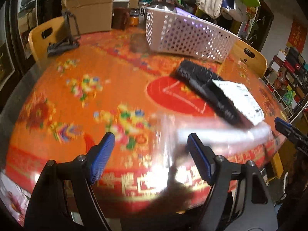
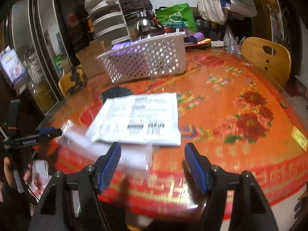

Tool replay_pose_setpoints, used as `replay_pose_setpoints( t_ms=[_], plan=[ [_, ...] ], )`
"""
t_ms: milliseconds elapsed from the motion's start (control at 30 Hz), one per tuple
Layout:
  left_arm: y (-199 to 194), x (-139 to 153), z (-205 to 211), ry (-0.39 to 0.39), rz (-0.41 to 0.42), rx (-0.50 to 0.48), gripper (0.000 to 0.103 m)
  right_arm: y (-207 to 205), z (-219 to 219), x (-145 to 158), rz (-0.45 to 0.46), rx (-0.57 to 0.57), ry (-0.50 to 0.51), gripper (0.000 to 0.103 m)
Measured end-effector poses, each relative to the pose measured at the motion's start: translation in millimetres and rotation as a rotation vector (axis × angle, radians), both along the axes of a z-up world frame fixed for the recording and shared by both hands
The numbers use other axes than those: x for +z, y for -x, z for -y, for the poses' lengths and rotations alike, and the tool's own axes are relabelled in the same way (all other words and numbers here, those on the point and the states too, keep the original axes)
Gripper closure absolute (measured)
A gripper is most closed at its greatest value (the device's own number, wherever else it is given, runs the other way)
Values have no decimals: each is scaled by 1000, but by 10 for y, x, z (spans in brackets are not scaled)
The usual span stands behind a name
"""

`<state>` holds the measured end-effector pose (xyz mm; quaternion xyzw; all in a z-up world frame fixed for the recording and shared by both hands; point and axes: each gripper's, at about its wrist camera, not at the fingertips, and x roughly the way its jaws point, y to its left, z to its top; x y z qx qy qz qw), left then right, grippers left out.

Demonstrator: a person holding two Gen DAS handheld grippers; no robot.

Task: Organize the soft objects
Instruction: 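Reach both tools to the clear plastic bag and close on it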

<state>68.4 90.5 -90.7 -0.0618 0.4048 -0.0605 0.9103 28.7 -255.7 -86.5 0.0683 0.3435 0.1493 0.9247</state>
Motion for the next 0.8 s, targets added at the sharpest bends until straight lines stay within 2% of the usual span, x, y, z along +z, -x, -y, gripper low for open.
replay_pose_setpoints(
  t_ms=[100,267,567,633,700,800],
  plan=[
    [95,-126,-41,25,-15,6,26,14,-87,-93,-18,32,-9,41],
    [151,-162,29,19,4,-15,26,-44,-283,-123,-11,64,7,50],
    [108,-170,473,-57,42,-98,27,-17,-381,-149,15,75,76,66],
    [99,-169,526,-61,48,-108,34,-7,-383,-151,20,78,85,68],
    [102,-165,551,-62,53,-113,49,2,-377,-155,23,77,90,71],
    [121,-157,582,-68,60,-123,63,28,-383,-159,32,80,101,75]
  ],
)
